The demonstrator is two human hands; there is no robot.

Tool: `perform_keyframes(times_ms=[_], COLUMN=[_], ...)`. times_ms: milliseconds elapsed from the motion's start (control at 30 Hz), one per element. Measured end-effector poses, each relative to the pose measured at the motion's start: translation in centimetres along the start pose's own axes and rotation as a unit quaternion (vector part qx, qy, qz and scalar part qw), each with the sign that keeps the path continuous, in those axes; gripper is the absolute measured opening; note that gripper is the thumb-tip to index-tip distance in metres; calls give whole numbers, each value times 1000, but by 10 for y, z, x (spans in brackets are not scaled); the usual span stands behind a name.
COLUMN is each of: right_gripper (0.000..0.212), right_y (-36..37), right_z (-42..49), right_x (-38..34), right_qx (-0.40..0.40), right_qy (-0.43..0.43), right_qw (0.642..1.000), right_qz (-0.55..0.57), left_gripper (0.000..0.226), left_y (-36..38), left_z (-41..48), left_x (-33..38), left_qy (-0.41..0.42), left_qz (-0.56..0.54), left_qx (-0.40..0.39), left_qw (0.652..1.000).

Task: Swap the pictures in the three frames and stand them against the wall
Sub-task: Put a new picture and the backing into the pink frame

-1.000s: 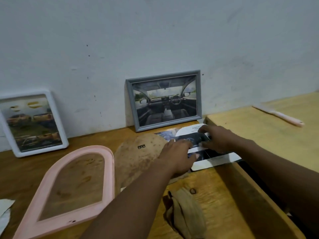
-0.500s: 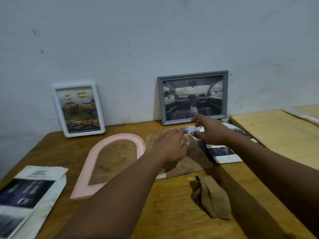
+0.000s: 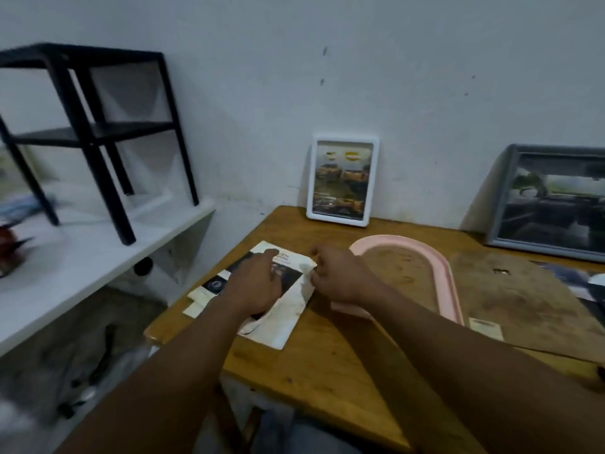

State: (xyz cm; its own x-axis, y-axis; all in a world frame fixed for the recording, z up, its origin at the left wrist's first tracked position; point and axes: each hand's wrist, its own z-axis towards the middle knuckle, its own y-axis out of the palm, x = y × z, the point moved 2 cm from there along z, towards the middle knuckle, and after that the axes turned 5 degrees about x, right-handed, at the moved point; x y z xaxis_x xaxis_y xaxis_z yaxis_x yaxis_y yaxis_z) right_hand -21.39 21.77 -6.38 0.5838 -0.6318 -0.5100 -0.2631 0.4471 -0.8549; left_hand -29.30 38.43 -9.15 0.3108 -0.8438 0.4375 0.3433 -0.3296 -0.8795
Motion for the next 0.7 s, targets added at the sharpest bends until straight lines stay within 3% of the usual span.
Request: perform_keyframes(times_ms=[133, 233, 467, 700], right_gripper=[83, 94, 80, 92], right_y=[49, 65, 77, 79], right_z=[1, 0, -2, -3], right_x=[-26, -27, -38, -37], right_qx=[-30, -10, 44, 42], right_qy=[15, 35, 22, 49], right_qw=[994, 991, 990, 991], right_qz=[-104, -132, -133, -116], left_gripper=[45, 45, 53, 67], left_y=[4, 13, 18, 15], left_z=[-20, -26, -25, -32], left_x=[-41, -47, -53, -45], left_qy=[-18, -13, -43, -91], left_qz=[15, 33, 44, 76], left_qx=[27, 70, 69, 54], left_qw=[999, 997, 996, 991])
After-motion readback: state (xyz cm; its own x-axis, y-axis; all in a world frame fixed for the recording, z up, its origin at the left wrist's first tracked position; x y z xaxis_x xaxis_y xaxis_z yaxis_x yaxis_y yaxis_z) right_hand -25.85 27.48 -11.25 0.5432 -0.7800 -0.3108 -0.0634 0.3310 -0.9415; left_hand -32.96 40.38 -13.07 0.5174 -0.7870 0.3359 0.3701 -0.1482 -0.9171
